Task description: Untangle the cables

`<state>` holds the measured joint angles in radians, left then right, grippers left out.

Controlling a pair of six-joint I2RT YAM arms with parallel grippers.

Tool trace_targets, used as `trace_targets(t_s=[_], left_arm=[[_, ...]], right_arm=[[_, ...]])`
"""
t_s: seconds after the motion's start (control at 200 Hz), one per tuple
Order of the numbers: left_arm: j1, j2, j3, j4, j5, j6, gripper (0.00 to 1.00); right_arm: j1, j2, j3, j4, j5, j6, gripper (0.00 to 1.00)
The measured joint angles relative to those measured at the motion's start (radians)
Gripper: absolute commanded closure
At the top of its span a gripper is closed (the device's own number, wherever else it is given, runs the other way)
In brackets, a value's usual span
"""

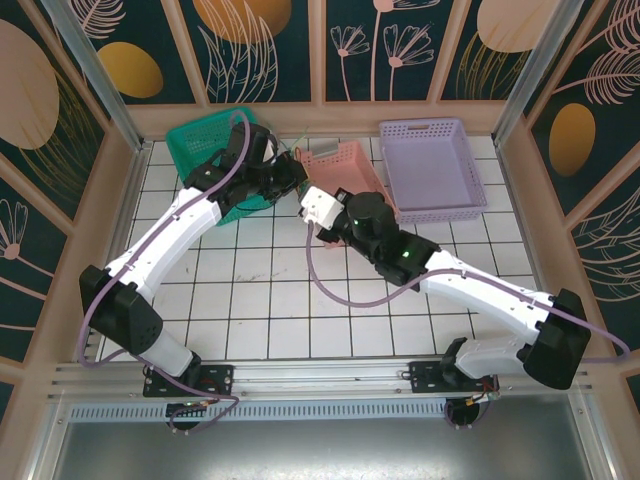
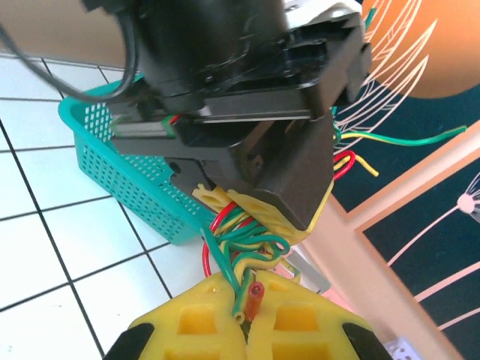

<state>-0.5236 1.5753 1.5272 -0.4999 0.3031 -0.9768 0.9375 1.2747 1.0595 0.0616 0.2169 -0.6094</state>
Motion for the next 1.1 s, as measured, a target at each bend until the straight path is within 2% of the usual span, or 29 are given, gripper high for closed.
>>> trace_targets(t_s=[0.115,0.26,0.475,0.631,0.781,0.856,0.886,0.936,0.971,1.046,1.101], left_arm=[[-0.002,-0.018,-0.042,0.051,-0.018,-0.021,1.00],[-0.013,-0.068,-0.112,0.148,-0.049,-0.067,1.00],[-0.036,-0.153,-0.217,0.267,-0.079,-0.114,1.00],[-0.043,-0.183,-0.278,0.328,-0.081,-0.129,1.00],[-0.049,-0.195,-0.324,0.338,-0.076,-0.136,1.00],[-0.048,-0.199,-0.326,0.346,-0.078,-0.141,1.00],[-0.047,-0.202,-0.325,0.348,-0.080,-0.143,1.00],[-0.042,-0.206,-0.319,0.348,-0.093,-0.143,1.00],[-0.035,-0.208,-0.309,0.348,-0.102,-0.142,1.00],[-0.023,-0.208,-0.278,0.345,-0.111,-0.134,1.00],[-0.018,-0.208,-0.254,0.338,-0.114,-0.123,1.00]], right_arm=[[-0.070,-0.002,0.029,-0.061,-0.118,0.234,1.00],[-0.228,-0.032,0.011,-0.071,-0.374,0.673,1.00],[-0.387,-0.071,-0.150,0.107,-0.671,1.403,1.00],[-0.425,-0.068,-0.361,0.350,-0.764,1.968,1.00],[-0.421,-0.066,-0.459,0.511,-0.804,2.352,1.00],[-0.425,-0.066,-0.429,0.487,-0.819,2.392,1.00],[-0.429,-0.064,-0.384,0.422,-0.823,2.358,0.89],[-0.436,-0.051,-0.261,0.251,-0.811,2.218,0.69],[-0.437,-0.036,-0.149,0.118,-0.776,2.094,0.60],[-0.421,-0.010,0.080,-0.109,-0.671,1.820,0.46],[-0.402,-0.016,0.183,-0.211,-0.597,1.643,0.38]])
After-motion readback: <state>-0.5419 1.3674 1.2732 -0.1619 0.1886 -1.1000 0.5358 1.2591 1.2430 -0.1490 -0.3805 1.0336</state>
